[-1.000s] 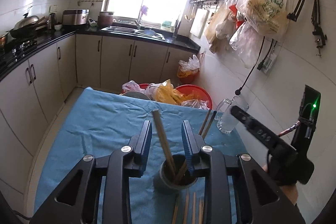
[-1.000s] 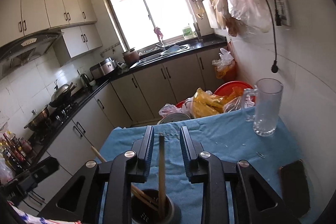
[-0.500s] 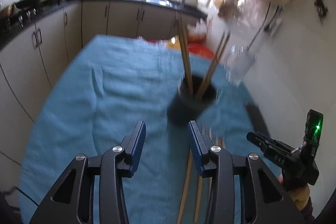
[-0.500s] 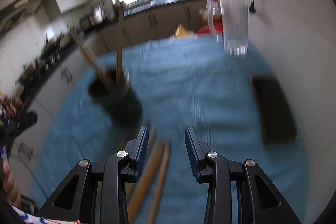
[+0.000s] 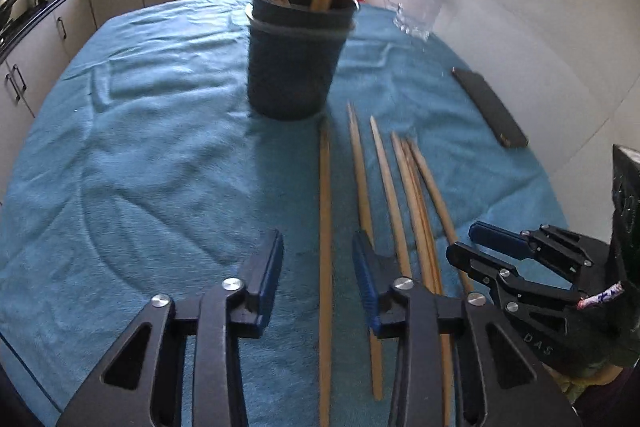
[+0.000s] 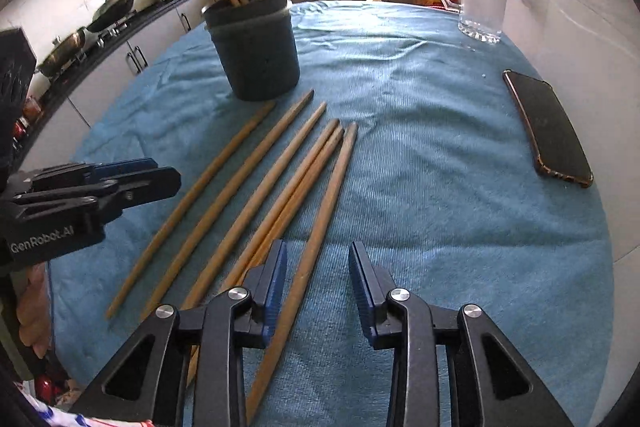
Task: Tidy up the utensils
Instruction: 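Close the right gripper on a chopstick while the left gripper grasps another, then lift both chopsticks and carry them above the black holder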
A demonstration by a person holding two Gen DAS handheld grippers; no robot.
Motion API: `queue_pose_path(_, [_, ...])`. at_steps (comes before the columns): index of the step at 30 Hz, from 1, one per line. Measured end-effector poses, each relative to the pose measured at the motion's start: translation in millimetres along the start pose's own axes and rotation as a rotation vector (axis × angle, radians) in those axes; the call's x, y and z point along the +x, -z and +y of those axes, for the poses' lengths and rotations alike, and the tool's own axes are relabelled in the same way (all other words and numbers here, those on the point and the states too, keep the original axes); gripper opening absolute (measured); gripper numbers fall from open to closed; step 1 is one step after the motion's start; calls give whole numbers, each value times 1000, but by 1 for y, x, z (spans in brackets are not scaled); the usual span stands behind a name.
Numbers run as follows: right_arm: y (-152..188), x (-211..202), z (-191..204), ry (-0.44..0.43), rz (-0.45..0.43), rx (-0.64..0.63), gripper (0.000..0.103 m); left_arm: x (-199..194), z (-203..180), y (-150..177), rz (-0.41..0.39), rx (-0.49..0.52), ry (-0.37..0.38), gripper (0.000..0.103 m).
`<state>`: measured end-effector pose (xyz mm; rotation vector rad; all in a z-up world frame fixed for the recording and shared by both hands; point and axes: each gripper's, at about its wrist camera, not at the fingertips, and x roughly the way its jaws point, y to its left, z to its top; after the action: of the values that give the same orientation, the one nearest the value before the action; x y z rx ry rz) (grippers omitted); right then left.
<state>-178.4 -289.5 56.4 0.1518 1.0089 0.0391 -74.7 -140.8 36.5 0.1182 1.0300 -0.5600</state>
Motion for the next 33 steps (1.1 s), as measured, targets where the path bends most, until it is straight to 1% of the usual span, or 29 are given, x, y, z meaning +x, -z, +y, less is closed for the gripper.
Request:
queue_pose_path(3, [-1, 3, 5, 25, -5, -11, 31, 13, -3, -1, 39, 4, -14, 27])
queue_pose_path(4, [-3, 4, 5, 30, -5, -10, 29, 18, -5, -2, 53, 5, -17, 27])
queue_pose_path(6, [-5, 6, 4, 41, -3, -2, 21, 20, -9, -2, 50, 20, -33, 26])
queue_pose_path(7, [-7, 7, 3, 48, -2, 4, 15, 21, -10, -4, 53, 24, -36, 23])
queue_pose_path(8, [-7, 7, 2, 49, -1, 13, 11, 21, -11, -4, 54, 22, -39, 18])
queue_pose_path(9, [-8, 7, -1, 39, 2, 30, 10, 22, -11, -4, 59, 13, -42, 7])
queue_pose_path(10, [-8, 6, -3, 31, 4, 40, 9, 23, -9, -5, 67, -8, -38, 7])
queue_pose_path(14, [-2, 1, -14, 16, 18, 81, 8, 17, 0, 2, 89, -106, -9, 7])
queue_pose_path(18, [14, -13, -24, 39, 30, 89, 8, 3, 9, 22, 104, -163, 1, 7])
queue_pose_path(20, [23, -22, -30, 44, 36, 95, 8, -3, 14, 31, 123, -189, 22, 7])
queue_pose_path(24, [37, -30, -37, 31, 58, 92, 9, -11, 17, 38, 156, -209, 67, 7])
queue_pose_path(26, [38, -32, -37, 41, 58, 80, 12, -20, 14, 37, 149, -199, 81, 7])
queue_pose_path(28, [36, -30, -39, 36, 65, 86, 12, -25, 12, 34, 142, -195, 88, 8])
queue_pose_path(29, [33, -29, -40, 35, 70, 87, 13, -26, 12, 32, 138, -195, 88, 8])
queue_pose_path(31, [28, -26, -39, 44, 73, 78, 13, -25, 15, 25, 132, -189, 60, 8])
queue_pose_path(33, [22, -22, -38, 55, 79, 63, 13, -18, 17, 19, 145, -184, 48, 8])
